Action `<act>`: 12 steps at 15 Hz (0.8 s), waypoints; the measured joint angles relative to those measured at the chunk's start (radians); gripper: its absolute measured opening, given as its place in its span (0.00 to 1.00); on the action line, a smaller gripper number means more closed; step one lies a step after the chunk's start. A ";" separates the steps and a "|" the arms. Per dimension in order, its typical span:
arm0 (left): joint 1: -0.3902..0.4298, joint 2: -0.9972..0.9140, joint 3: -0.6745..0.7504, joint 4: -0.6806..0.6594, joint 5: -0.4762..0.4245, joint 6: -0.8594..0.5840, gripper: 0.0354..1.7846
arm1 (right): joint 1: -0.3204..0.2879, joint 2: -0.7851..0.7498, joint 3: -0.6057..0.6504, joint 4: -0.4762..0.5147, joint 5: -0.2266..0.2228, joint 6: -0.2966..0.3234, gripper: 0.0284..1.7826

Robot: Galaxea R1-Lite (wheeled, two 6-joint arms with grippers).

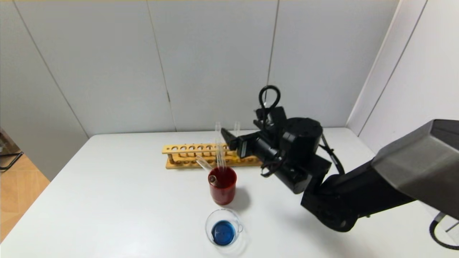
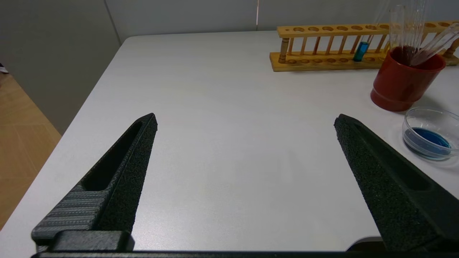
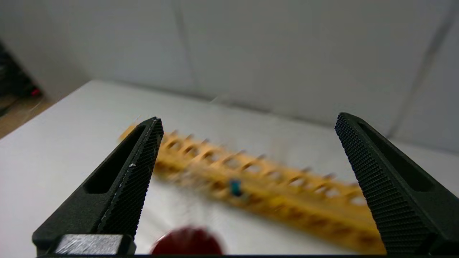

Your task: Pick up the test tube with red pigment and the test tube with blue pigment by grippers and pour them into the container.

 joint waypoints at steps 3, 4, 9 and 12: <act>0.000 0.000 0.000 0.000 0.000 0.000 0.98 | -0.137 -0.153 0.009 0.046 -0.026 -0.185 0.98; 0.000 0.000 0.000 0.000 0.000 0.000 0.98 | -0.180 -0.217 0.016 0.053 -0.042 -0.269 0.98; 0.000 0.000 0.000 0.000 0.000 0.000 0.98 | -0.302 -0.667 0.045 0.248 -0.151 -0.541 0.98; 0.000 0.000 0.000 0.000 0.000 0.000 0.98 | -0.339 -1.020 0.048 0.534 -0.214 -0.636 0.98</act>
